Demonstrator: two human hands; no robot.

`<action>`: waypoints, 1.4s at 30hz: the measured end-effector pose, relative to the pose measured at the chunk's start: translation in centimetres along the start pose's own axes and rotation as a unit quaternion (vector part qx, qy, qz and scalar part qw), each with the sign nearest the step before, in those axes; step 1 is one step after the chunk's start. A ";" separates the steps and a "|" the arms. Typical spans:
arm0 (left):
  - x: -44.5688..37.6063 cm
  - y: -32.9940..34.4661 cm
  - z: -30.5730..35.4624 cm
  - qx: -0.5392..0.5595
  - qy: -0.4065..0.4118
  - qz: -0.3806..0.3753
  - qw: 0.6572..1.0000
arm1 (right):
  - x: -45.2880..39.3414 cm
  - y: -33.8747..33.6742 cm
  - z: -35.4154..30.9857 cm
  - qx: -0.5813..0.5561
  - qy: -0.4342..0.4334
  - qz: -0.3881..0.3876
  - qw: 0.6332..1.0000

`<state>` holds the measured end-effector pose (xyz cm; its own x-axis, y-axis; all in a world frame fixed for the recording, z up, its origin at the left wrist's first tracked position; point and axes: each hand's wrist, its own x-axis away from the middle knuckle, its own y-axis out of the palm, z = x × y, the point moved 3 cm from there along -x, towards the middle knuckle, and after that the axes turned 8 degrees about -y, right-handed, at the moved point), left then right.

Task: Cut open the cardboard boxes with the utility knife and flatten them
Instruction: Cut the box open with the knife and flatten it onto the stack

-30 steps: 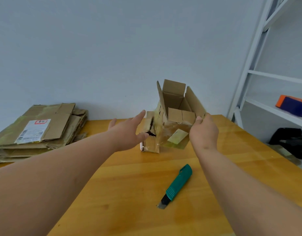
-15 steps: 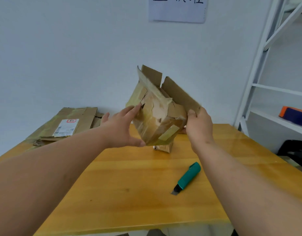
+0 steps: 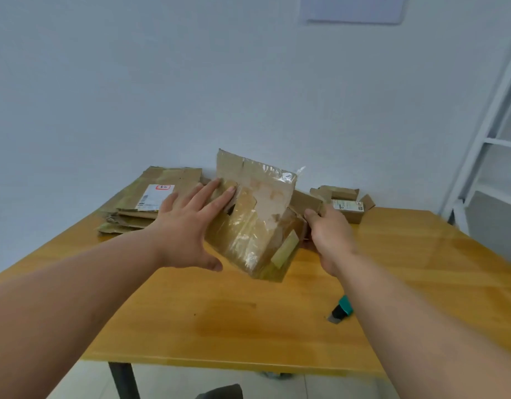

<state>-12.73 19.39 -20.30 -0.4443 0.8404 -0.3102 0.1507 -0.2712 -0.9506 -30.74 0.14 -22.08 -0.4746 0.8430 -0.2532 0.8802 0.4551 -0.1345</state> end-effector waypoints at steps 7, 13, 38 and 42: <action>0.3 2.9 -0.2 0.159 -0.051 -0.136 0.976 | -0.7 1.5 3.1 -0.002 0.067 -0.004 0.998; -1.4 4.2 0.1 0.117 -0.079 -0.170 0.975 | -1.1 1.8 5.2 0.051 0.136 -0.061 0.987; -6.2 4.6 6.1 0.083 -0.002 -0.229 0.970 | 1.3 -7.1 9.5 0.498 0.012 -0.291 0.817; -6.5 5.0 7.0 0.079 -0.009 -0.232 0.969 | 1.6 -7.8 8.6 0.500 0.020 -0.327 0.802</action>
<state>-15.28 9.30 -23.07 -0.4477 0.8810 0.1528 -0.2051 0.0652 -0.9766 -38.38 -4.54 -29.69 -0.8174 0.5352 0.2131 -0.0053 0.3629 -0.9318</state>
